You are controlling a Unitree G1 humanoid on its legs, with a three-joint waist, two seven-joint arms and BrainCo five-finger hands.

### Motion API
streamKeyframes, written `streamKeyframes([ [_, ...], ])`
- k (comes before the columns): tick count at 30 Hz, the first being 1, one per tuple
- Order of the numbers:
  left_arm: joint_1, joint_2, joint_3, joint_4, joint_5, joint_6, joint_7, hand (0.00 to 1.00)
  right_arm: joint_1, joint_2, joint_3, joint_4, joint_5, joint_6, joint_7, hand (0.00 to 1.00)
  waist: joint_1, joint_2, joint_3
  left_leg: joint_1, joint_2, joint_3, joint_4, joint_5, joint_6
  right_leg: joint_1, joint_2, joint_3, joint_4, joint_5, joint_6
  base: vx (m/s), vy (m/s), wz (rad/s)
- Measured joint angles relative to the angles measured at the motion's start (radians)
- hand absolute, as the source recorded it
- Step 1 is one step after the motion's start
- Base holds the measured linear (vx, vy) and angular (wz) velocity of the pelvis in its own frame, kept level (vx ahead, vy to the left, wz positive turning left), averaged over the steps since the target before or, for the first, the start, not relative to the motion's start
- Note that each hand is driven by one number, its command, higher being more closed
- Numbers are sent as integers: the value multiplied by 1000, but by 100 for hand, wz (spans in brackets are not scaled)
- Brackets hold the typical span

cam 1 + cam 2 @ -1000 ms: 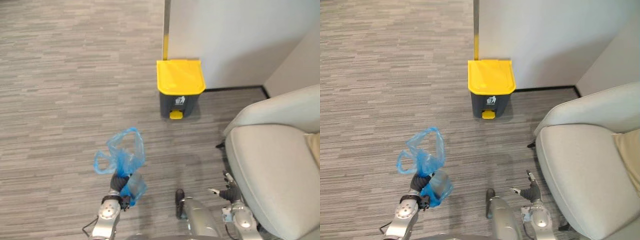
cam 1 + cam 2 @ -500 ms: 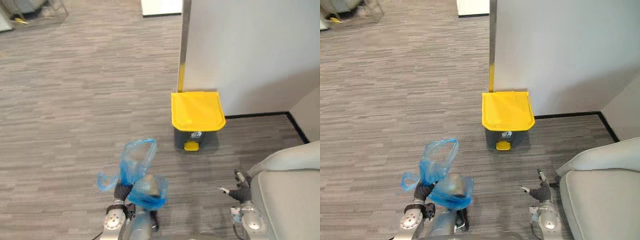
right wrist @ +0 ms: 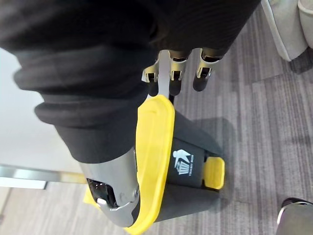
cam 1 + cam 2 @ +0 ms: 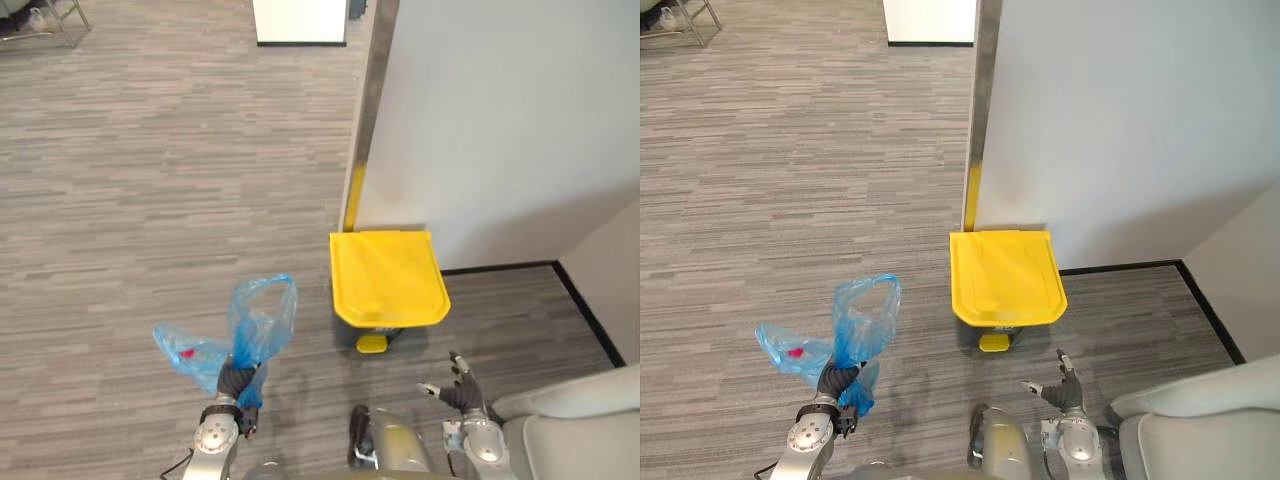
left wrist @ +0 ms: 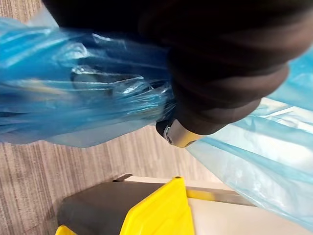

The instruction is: Gather rubbish on tea table into small bin, then transfer packed bag to large trash can.

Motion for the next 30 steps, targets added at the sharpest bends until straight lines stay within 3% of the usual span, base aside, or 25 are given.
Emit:
streamKeyframes([
  [1,-3,-11,1,0,0,0,0,100,-9,-3,-9,-5,0,1,1,0,-3,9,5,6,2,-6,8,44,-15,16,2,-13,-3,-10,-5,485,-118,-11],
  [3,-11,-31,22,-1,0,0,-1,100,6,-4,-11,-20,0,2,1,0,-5,13,15,-21,29,-24,170,104,-9,106,21,-33,-53,-21,-9,477,-142,-1],
  [4,1,-53,29,-16,0,-3,-3,100,24,-7,-4,-45,1,1,0,0,7,4,29,-126,95,-58,488,193,6,234,38,-19,-138,-32,-13,457,-105,-15],
  [6,3,-74,29,-15,0,-3,-4,100,20,-11,-7,-59,3,-1,-1,0,30,11,23,-209,133,-57,620,119,32,297,52,20,-193,-33,-14,305,-1,-65],
  [8,3,-87,28,-16,0,-2,-5,100,13,-15,-11,-66,10,-10,-2,0,56,4,25,-288,131,-54,541,71,57,318,52,69,-222,-33,-13,250,91,-91],
  [9,5,-86,28,-15,0,-2,-5,100,12,-13,-12,-61,11,-9,-2,0,54,6,24,-318,124,-64,453,65,66,324,51,86,-233,-38,-5,270,188,-97],
  [10,8,-89,28,-15,1,-1,-5,100,19,-4,-21,-58,10,-7,-2,0,56,17,19,-317,118,-73,261,91,42,326,52,109,-226,-54,30,246,247,-78],
  [11,8,-98,27,-14,1,-1,-5,100,21,-7,-34,-60,10,-6,-2,0,51,37,15,-312,115,-97,137,178,44,324,69,117,-212,-71,56,202,238,-64],
  [12,4,-102,27,-11,1,-2,-5,100,22,-5,-45,-52,11,-5,-3,0,48,51,15,-304,113,-116,120,157,25,322,71,122,-197,-86,69,178,222,-25],
  [14,-6,-92,19,-13,0,-4,-6,100,58,19,-58,-45,12,1,-1,0,49,5,4,-283,64,-78,92,156,31,295,17,157,-184,-105,101,136,184,-27],
  [16,-5,-84,20,-13,0,-4,-6,100,61,21,-57,-44,14,1,-1,0,49,-8,-4,-274,51,-48,75,145,47,285,-1,181,-190,-101,111,79,130,-33],
  [22,10,-34,46,-12,1,-2,-6,100,39,28,-58,32,19,2,0,0,49,2,-1,-246,45,29,44,135,51,262,-3,261,-220,-76,138,16,51,-40],
  [30,10,-25,78,-12,1,-2,-2,100,14,12,-70,72,20,12,-1,0,50,8,2,-258,60,83,47,117,58,250,17,322,-300,-14,151,7,23,-27],
])
